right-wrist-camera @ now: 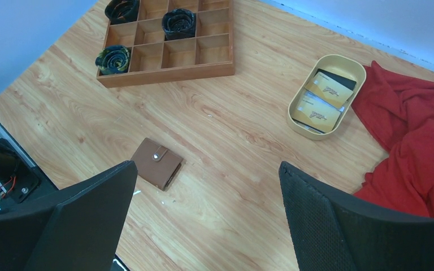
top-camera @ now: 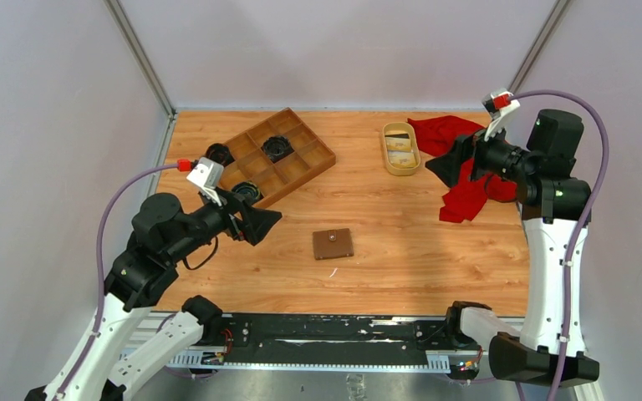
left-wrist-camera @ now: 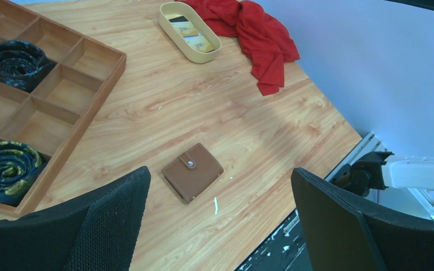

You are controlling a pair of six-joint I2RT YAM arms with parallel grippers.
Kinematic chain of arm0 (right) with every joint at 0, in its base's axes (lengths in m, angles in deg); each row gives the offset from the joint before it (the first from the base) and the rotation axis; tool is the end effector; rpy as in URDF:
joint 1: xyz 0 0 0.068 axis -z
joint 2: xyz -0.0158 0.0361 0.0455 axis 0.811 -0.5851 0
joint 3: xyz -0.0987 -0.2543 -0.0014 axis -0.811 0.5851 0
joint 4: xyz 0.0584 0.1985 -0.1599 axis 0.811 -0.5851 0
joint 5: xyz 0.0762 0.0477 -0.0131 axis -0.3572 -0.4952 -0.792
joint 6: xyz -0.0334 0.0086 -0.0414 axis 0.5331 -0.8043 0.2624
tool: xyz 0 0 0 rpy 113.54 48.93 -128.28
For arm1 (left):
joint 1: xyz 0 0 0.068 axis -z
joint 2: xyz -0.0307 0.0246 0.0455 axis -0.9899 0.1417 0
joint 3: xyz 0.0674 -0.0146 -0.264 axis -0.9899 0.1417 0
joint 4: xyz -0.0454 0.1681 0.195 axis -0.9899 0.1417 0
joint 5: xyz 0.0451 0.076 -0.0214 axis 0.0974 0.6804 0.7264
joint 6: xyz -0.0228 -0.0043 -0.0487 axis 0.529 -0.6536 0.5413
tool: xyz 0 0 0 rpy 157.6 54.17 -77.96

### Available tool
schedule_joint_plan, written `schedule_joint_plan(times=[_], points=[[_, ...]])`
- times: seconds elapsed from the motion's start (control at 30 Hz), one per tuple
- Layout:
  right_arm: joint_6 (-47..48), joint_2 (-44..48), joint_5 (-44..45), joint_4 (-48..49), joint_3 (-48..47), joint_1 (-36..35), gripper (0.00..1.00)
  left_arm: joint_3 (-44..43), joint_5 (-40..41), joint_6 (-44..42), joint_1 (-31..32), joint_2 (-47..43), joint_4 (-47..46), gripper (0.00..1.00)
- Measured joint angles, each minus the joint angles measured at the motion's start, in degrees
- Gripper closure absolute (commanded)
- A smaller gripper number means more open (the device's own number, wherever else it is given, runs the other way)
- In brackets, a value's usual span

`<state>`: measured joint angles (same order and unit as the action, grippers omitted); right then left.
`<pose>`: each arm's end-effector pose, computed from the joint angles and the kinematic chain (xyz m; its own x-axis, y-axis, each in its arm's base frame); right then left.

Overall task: Put the credit cards into the card holder
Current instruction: Reset both arms

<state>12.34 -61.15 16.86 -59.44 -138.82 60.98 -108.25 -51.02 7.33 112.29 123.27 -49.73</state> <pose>0.1835 0.0047 0.4680 -0.2349 -0.0730 -0.9693 -0.6553 0.7484 0.1025 0.0946 -0.0649 0.3929 -0.3796 -0.2040 -0.9024 0.5849 0.7028 -0.4049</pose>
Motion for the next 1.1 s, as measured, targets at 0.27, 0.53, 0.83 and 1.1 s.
schedule_joint_plan(times=[0.27,0.53,0.83,1.1], points=[[-0.3,-0.1,-0.4,0.8,0.5,1.1,0.00,0.5,-0.1,-0.8,0.0,0.3,-0.5,0.00],[-0.6,-0.1,-0.8,0.9,0.5,1.7,0.00,0.5,-0.1,-1.2,0.0,0.8,-0.5,0.00],[-0.9,-0.1,-1.0,1.0,0.6,2.1,0.00,0.5,-0.1,-1.9,0.0,0.8,-0.5,0.00],[-0.9,-0.1,-1.2,1.0,0.6,2.6,0.00,0.5,0.2,-2.3,0.0,0.8,-0.5,0.00]])
